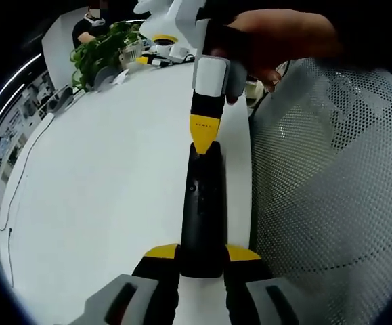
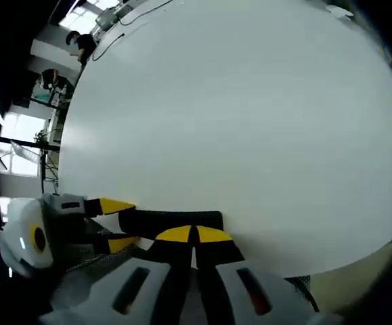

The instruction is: Press the specified remote control buttons in sequence, fully releasing each button before pressing the next.

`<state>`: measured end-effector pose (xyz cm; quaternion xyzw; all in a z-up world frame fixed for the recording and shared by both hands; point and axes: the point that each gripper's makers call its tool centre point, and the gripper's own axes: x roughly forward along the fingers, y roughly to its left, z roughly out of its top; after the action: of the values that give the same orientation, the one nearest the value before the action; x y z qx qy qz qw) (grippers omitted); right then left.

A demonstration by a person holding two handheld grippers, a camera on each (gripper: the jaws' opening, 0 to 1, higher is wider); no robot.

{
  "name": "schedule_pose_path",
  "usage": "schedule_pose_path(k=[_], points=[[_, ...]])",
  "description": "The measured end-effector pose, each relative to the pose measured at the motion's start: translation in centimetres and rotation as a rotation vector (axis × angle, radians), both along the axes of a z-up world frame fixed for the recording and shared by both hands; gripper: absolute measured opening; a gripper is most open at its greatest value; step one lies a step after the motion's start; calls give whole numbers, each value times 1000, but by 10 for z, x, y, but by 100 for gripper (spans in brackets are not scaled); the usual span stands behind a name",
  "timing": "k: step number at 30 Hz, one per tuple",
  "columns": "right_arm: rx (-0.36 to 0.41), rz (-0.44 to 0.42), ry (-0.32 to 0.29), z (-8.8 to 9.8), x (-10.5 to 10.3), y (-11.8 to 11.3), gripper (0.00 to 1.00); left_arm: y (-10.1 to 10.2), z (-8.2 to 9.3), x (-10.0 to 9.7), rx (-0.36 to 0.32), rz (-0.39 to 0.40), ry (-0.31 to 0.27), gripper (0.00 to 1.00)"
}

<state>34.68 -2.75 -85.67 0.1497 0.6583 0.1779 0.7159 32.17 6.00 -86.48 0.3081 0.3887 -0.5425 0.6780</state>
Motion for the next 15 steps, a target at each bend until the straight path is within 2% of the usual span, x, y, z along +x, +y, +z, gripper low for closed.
schedule_pose_path(k=[3, 4, 6, 10, 11, 12, 15], points=[[31, -24, -39, 4, 7, 5, 0, 0, 0, 0, -2, 0, 0, 25], [71, -23, -22, 7, 5, 11, 0, 0, 0, 0, -3, 0, 0, 25], [97, -25, 17, 6, 1, 15, 0, 0, 0, 0, -5, -1, -1, 25], [57, -12, 54, -1, -6, 11, 0, 0, 0, 0, -7, -6, -3, 25], [52, -3, 80, -4, -11, 10, 0, 0, 0, 0, -7, -6, -3, 25], [71, -26, 72, -2, -7, 12, 0, 0, 0, 0, -7, -12, -5, 25], [42, 8, 55, -2, -7, 13, 0, 0, 0, 0, -6, -11, -4, 25]])
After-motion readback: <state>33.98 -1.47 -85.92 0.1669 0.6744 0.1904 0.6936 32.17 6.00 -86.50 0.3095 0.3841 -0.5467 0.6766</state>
